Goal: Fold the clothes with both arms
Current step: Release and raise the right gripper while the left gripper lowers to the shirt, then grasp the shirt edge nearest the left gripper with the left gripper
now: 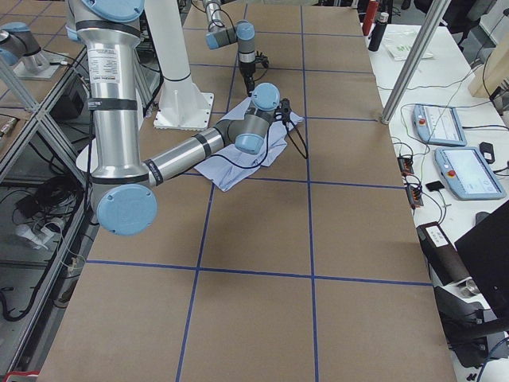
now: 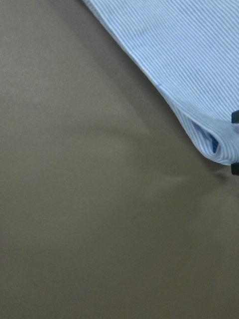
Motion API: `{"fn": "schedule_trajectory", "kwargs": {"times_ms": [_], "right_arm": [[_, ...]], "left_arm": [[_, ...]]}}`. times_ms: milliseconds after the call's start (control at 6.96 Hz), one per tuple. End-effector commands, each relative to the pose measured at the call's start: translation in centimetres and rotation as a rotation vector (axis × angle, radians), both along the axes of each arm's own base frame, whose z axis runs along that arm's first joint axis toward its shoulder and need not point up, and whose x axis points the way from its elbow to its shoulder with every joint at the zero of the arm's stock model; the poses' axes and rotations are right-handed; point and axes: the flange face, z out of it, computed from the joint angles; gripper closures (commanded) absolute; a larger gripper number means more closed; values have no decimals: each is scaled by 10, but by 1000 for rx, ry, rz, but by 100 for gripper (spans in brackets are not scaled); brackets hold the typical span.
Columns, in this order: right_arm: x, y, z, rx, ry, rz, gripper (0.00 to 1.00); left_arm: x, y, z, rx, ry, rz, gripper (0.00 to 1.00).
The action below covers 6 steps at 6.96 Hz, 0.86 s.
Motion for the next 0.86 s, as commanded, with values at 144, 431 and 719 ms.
{"fn": "schedule_trajectory", "kwargs": {"times_ms": [144,431,719], "right_arm": [[-5,-7,-3,-2,5,16,0],[-6,-9,-2,-3,8,22,0],[-8,-12,-1,-3,11,28,0]], "left_arm": [[1,0,1,-3,-8,1,85],[1,-1,4,-4,-15,0,34],[2,-2,7,-9,-30,-1,31]]}}
